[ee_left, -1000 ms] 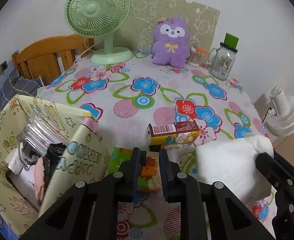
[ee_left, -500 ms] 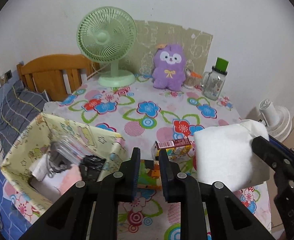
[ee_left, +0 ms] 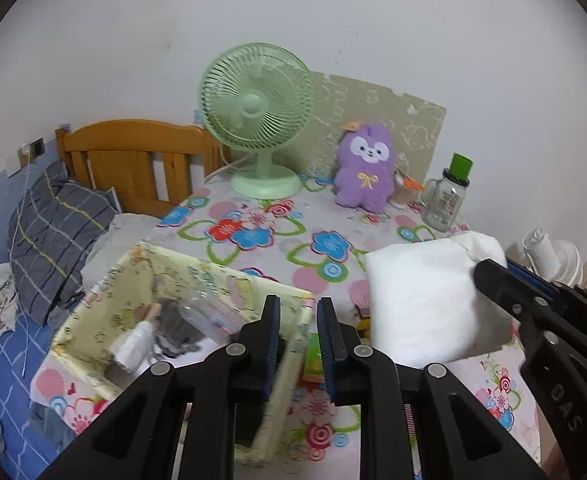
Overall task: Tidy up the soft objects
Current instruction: 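Lower the white towel into the yellow box and open the right tool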
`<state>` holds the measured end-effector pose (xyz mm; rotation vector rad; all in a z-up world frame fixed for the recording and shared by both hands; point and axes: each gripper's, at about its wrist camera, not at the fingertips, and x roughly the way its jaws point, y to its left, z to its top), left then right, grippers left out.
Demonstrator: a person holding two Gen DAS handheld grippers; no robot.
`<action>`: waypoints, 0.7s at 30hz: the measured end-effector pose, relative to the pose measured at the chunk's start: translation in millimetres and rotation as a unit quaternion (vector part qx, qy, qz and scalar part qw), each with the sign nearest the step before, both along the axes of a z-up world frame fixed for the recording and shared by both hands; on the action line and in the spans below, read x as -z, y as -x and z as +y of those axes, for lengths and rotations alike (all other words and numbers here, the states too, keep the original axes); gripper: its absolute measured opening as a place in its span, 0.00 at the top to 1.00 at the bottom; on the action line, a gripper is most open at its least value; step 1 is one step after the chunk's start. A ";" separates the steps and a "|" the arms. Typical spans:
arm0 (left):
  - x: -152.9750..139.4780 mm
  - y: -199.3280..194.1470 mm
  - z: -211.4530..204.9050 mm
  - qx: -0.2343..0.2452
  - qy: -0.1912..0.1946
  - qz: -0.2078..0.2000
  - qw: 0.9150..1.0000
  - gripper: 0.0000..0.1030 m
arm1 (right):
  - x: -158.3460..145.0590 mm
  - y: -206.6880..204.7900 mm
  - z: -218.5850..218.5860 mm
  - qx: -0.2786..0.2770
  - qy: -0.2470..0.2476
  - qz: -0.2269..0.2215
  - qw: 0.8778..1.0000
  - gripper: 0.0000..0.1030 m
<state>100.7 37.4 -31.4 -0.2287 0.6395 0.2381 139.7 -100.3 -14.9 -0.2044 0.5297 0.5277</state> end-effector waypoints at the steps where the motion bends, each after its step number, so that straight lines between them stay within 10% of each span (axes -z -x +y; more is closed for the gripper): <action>1: -1.2 2.2 4.1 -0.004 -0.001 -0.002 1.000 0.83 | -0.4 -0.8 6.0 -0.005 0.000 0.001 1.000 0.89; 21: -4.2 32.0 77.4 -0.072 0.011 -0.011 0.997 0.83 | 12.5 -5.9 114.5 -0.095 0.019 0.027 0.995 0.89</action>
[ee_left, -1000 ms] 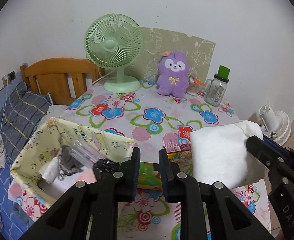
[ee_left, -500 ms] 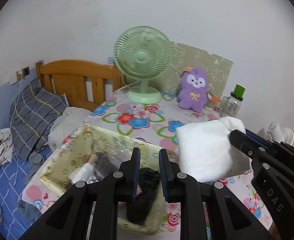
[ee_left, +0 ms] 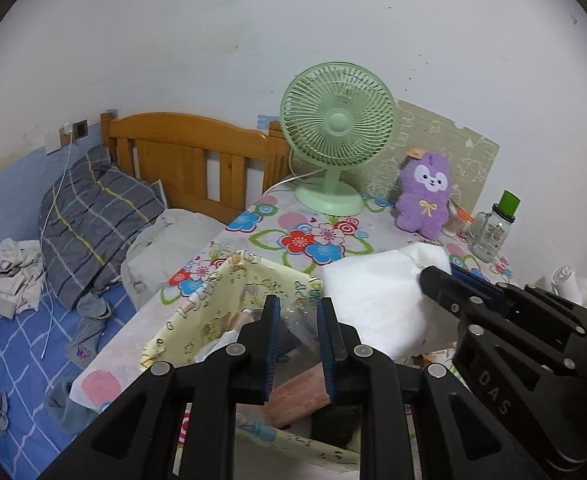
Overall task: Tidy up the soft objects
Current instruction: 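Lower the white towel into the yellow box and open the right tool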
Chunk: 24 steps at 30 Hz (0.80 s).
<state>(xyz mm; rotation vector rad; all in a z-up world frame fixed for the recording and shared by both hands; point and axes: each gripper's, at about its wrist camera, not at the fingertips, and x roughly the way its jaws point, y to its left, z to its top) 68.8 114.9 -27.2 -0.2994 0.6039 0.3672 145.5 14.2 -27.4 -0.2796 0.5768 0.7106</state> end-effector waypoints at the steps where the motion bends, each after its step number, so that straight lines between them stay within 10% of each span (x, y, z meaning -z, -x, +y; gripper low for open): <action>1: 0.5 0.7 2.0 -0.002 0.001 0.000 1.000 0.83 | 1.0 -0.2 2.3 -0.003 0.000 0.002 1.000 0.89; 16: 3.9 4.8 9.5 -0.015 0.004 0.005 1.000 0.82 | 23.6 -9.7 21.9 -0.032 0.001 0.045 0.998 0.87; 24: 2.0 7.8 6.9 -0.025 0.002 0.001 1.000 0.69 | 22.6 -11.4 7.9 -0.015 -0.009 0.040 0.999 0.45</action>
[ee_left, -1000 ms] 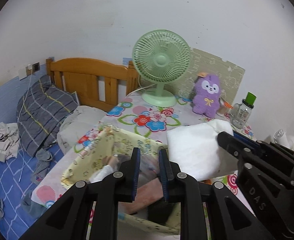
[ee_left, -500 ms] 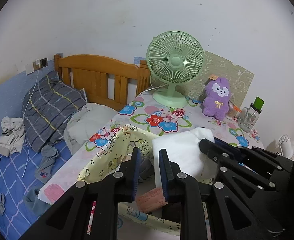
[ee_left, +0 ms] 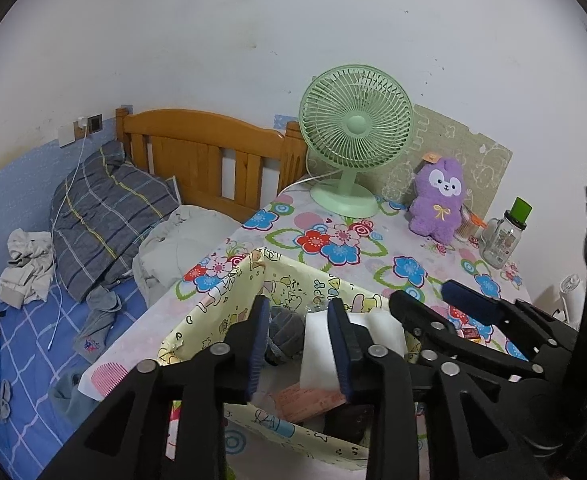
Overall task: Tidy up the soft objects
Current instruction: 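Lower the white towel into the yellow box and open the right tool, then move both tools back from the box toward the remaining table items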
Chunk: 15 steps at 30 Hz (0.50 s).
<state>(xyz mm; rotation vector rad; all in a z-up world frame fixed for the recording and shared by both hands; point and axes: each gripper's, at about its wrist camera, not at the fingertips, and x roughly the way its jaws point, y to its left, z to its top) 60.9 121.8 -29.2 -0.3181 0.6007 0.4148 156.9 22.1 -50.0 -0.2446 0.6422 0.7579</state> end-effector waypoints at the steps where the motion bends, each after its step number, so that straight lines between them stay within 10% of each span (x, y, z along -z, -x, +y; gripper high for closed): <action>1: -0.3 0.4 -1.0 0.000 0.001 -0.001 1.000 0.68 | -1.2 0.2 -2.7 0.002 -0.002 -0.001 1.000 0.44; 15: -5.4 -4.5 -42.1 0.024 -0.008 -0.006 1.000 0.43 | -14.7 5.2 -62.6 0.055 -0.013 -0.020 0.998 0.44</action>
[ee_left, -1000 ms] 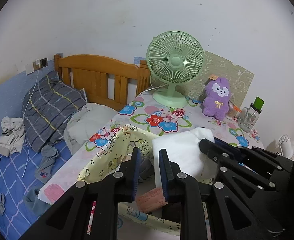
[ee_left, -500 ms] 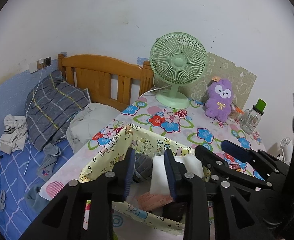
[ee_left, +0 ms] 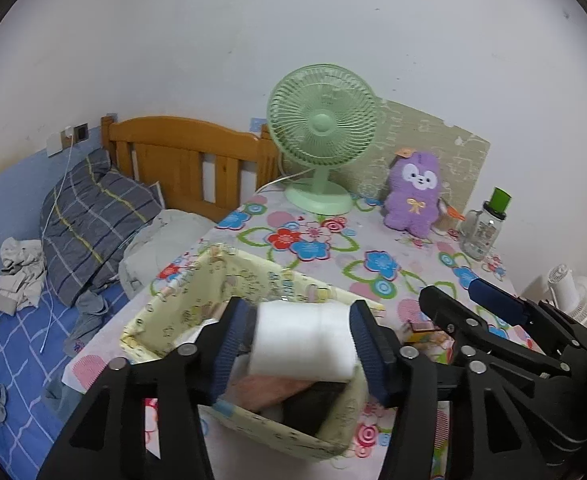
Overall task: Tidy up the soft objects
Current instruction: 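Move both tools back from the box toward the remaining table items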
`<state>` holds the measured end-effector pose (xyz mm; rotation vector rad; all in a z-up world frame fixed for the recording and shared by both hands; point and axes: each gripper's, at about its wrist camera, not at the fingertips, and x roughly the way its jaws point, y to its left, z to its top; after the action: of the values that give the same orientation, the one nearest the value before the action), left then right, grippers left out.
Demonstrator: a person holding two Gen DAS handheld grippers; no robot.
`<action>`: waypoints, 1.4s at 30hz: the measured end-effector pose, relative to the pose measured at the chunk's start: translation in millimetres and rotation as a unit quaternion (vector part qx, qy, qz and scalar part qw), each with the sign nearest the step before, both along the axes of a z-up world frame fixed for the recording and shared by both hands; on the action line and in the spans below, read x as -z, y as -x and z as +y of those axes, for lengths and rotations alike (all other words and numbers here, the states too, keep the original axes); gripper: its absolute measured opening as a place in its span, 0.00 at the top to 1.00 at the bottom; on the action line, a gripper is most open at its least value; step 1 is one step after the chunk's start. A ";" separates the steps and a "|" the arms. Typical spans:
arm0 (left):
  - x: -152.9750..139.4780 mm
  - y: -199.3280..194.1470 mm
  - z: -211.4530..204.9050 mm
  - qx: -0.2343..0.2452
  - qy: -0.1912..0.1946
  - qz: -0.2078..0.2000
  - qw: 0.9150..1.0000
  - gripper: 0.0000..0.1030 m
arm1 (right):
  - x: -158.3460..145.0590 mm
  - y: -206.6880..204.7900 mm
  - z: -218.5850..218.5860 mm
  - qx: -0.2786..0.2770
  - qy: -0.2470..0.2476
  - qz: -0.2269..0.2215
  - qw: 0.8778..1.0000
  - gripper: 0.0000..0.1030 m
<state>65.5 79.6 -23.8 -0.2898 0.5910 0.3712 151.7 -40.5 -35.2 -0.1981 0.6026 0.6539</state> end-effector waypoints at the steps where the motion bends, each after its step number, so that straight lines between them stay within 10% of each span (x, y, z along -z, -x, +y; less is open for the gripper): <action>1: -0.9 -0.2 -4.3 0.003 -0.002 -0.002 1.000 0.41 | -1.0 0.6 -5.8 0.004 -0.001 -0.001 1.000 0.44; 19: 2.0 -18.9 -80.1 0.065 -0.020 0.003 0.998 0.16 | 1.2 2.5 -107.6 0.086 -0.015 -0.002 0.996 0.43; 42: 46.4 -69.2 -140.1 0.115 -0.015 0.061 0.991 0.14 | 47.1 -30.4 -175.1 0.147 0.003 0.041 0.988 0.43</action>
<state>134.7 -60.4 -70.2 -0.1692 0.7298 0.1751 182.1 -215.6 -82.3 -0.0858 0.6972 0.3758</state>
